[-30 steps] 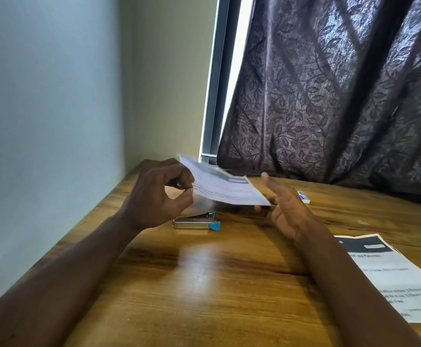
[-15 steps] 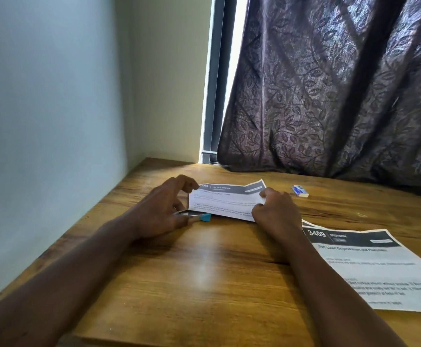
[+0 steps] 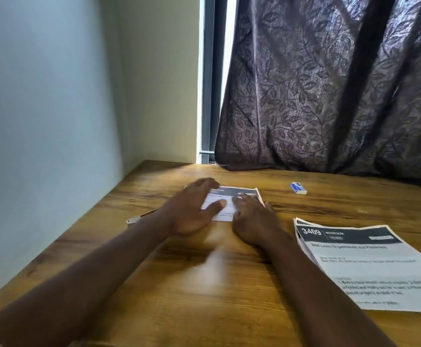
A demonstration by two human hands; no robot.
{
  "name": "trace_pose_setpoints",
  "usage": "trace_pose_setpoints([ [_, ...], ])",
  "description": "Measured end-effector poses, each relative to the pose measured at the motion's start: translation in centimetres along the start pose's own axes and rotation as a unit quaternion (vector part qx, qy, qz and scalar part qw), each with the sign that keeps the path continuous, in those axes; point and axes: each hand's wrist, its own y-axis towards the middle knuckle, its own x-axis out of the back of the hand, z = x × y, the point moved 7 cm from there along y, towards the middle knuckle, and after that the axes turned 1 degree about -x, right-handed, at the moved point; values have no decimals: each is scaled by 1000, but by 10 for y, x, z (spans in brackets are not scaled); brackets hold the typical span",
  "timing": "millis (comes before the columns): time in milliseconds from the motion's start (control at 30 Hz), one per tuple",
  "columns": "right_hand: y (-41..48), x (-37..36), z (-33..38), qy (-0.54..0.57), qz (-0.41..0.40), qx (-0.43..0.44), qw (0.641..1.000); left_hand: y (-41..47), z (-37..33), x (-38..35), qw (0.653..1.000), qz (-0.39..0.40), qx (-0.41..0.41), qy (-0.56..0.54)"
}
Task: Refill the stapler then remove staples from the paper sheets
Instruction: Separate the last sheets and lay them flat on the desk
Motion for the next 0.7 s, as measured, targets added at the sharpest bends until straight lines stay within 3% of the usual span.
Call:
trace_pose_setpoints([
  [67,2,-4,-1,-5,6,9,1000,21,-18,-35,997,77,20,-8],
  [233,0,1,-5,15,-11,-4,1000,45,4,-62,986,142,64,59],
  [533,0,-2,-3,-1,-8,-18,1000,39,45,-46,956,132,198,173],
  [700,9,1,-5,-8,-12,-55,998,33,50,-46,954,134,201,178],
])
